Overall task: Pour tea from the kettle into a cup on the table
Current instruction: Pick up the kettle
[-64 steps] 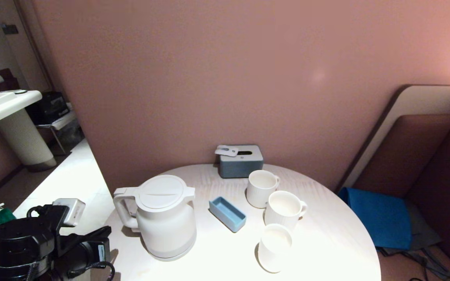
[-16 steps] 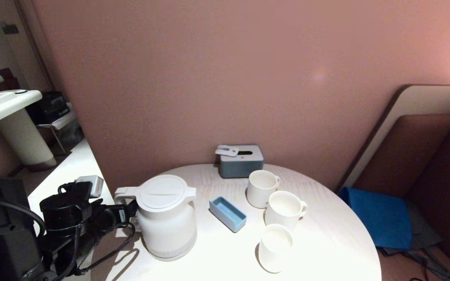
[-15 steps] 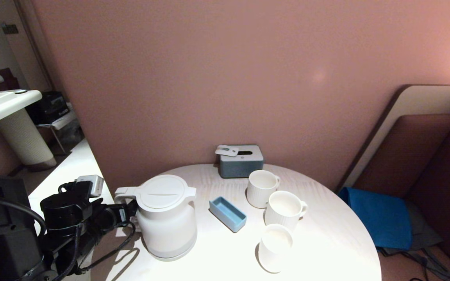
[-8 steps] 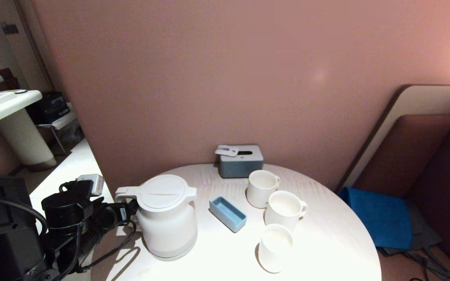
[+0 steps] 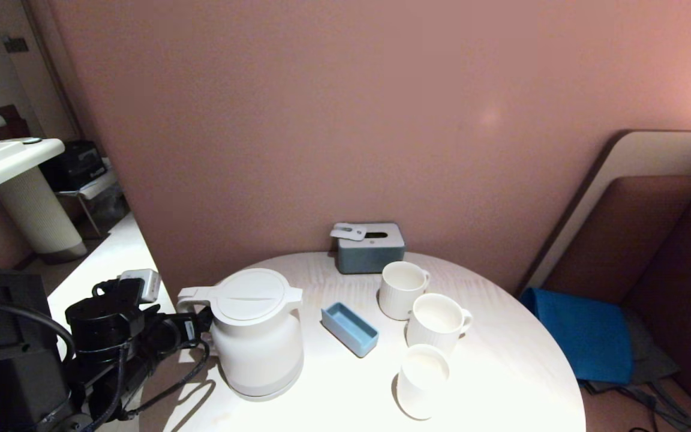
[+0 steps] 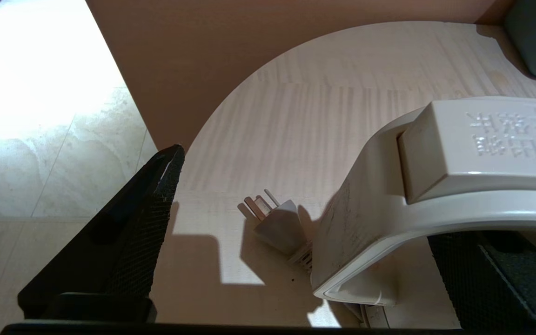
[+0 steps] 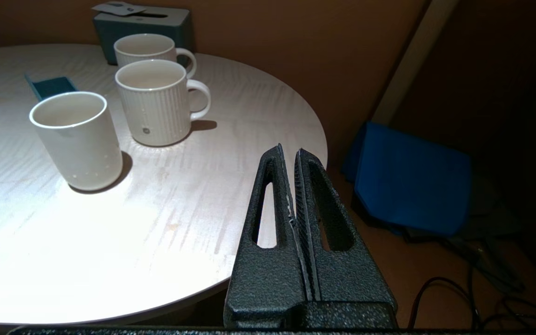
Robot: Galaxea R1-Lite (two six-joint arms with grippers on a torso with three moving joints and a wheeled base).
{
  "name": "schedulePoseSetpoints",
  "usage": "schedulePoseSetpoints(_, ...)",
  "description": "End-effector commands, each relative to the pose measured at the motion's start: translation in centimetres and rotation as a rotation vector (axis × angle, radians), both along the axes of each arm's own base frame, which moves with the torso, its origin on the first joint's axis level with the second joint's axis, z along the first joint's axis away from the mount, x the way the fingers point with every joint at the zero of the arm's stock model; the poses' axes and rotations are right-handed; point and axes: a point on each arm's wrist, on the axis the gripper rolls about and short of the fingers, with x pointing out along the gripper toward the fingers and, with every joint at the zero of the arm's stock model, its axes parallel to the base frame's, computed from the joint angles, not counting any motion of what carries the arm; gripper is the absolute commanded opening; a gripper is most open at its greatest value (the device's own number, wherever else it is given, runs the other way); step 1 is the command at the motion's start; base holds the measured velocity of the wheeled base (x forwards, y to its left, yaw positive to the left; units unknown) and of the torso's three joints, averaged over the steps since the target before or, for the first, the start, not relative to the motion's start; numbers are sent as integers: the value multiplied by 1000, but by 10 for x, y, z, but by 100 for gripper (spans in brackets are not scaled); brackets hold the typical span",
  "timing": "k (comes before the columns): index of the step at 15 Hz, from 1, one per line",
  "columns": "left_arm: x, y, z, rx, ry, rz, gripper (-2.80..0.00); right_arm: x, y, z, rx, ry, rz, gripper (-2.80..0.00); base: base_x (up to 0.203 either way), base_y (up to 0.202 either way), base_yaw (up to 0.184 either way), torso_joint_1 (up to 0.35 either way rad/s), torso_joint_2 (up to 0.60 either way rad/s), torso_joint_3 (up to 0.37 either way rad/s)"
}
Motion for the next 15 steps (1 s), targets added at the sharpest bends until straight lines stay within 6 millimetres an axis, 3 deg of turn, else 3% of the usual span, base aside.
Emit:
schedulePoseSetpoints(1, 1, 0, 6, -11, -52, 1, 0, 0, 0, 0, 0, 0, 1, -280, 0, 0, 0, 0, 0, 0)
schedulePoseSetpoints(12, 0, 0, 9, -13, -62, 1, 0, 0, 0, 0, 0, 0, 1, -280, 0, 0, 0, 0, 0, 0)
schedulePoseSetpoints(13, 0, 0, 8, -12, -59, 1, -280, 0, 0, 0, 0, 0, 0, -280, 0, 0, 0, 0, 0, 0)
schedulePoseSetpoints(15, 0, -1, 8, -13, -60, 0, -280, 0, 0, 0, 0, 0, 0, -280, 0, 0, 0, 0, 0, 0)
